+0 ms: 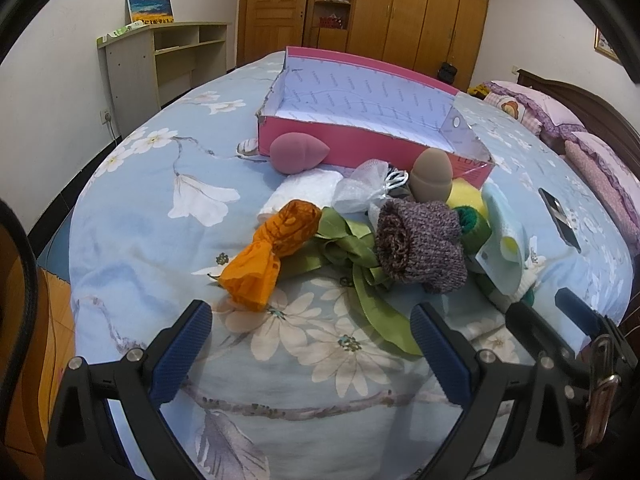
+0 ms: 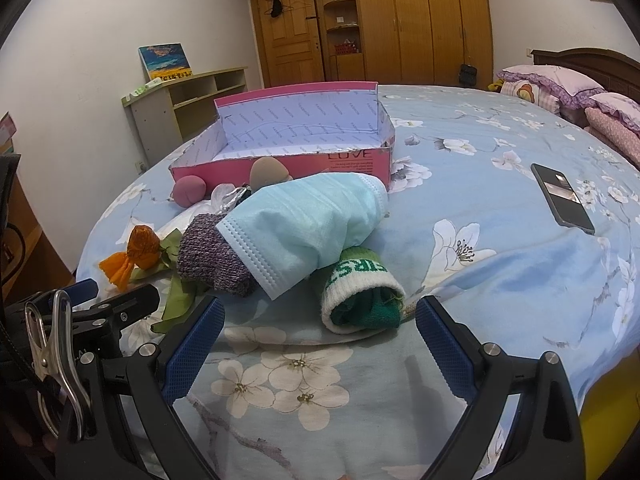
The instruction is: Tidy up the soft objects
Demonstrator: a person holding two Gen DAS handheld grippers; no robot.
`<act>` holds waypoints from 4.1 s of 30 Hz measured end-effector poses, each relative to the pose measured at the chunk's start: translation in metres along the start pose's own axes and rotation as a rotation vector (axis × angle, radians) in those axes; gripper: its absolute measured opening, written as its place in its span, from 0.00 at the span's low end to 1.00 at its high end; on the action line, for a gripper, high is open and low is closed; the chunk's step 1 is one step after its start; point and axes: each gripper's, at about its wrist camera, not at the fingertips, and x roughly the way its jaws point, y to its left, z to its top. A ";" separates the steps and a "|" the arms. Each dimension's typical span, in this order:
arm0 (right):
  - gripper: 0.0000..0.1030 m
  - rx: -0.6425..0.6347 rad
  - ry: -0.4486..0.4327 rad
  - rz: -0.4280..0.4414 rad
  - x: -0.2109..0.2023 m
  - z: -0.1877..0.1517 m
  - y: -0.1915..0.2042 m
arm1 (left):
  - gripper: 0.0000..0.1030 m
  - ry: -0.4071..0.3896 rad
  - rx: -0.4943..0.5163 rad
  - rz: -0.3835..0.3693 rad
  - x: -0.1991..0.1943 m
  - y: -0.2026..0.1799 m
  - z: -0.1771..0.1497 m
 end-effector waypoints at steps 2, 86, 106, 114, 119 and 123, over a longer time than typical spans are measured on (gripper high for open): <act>0.96 0.000 0.000 -0.001 0.000 0.000 0.001 | 0.98 0.000 0.000 0.000 0.000 0.000 0.000; 0.87 0.127 0.117 0.151 0.018 0.047 -0.008 | 0.19 -0.060 -0.028 -0.131 0.002 0.042 0.022; 0.38 0.186 0.178 0.164 0.050 0.061 -0.017 | 0.19 -0.065 -0.002 -0.160 -0.002 0.037 0.033; 0.33 0.129 0.129 0.169 0.037 0.066 -0.014 | 0.19 -0.042 0.009 -0.188 0.003 0.035 0.050; 0.33 0.106 0.106 0.199 0.027 0.076 -0.011 | 0.19 -0.058 0.022 -0.194 0.000 0.032 0.065; 0.33 0.052 0.074 0.203 0.020 0.091 -0.005 | 0.19 -0.064 0.043 -0.200 0.001 0.027 0.079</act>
